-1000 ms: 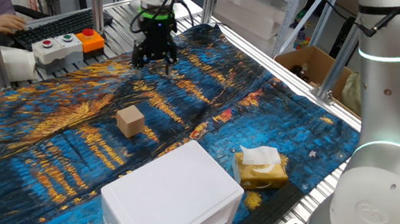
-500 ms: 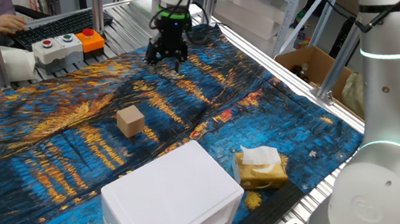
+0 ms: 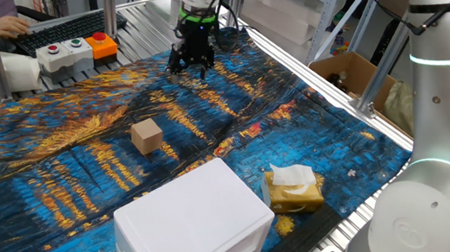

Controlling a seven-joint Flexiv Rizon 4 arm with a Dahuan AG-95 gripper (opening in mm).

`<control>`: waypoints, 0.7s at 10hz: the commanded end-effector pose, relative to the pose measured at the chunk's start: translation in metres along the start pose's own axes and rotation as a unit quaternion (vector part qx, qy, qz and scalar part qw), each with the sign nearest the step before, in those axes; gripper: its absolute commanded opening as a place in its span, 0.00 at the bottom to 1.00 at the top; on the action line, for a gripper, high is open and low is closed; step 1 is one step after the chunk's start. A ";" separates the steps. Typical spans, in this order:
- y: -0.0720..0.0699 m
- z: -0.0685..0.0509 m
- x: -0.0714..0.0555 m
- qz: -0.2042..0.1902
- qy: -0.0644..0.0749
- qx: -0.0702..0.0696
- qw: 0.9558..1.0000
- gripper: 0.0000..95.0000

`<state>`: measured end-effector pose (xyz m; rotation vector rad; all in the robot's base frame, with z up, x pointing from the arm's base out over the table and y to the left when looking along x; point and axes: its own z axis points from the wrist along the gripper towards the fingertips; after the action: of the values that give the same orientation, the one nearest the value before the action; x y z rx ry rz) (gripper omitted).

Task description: Pick up the small block on the left and move it to the right

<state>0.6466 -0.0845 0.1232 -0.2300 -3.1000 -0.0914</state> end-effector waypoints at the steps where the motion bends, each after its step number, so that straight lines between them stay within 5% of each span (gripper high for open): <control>1: -0.004 0.001 -0.003 -0.016 0.000 0.008 1.000 0.80; 2: -0.005 0.001 -0.003 -0.021 0.001 0.007 1.000 0.60; 7: -0.004 0.002 -0.003 -0.018 0.003 0.004 1.000 0.60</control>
<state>0.6488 -0.0890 0.1206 -0.1772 -3.0980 -0.0835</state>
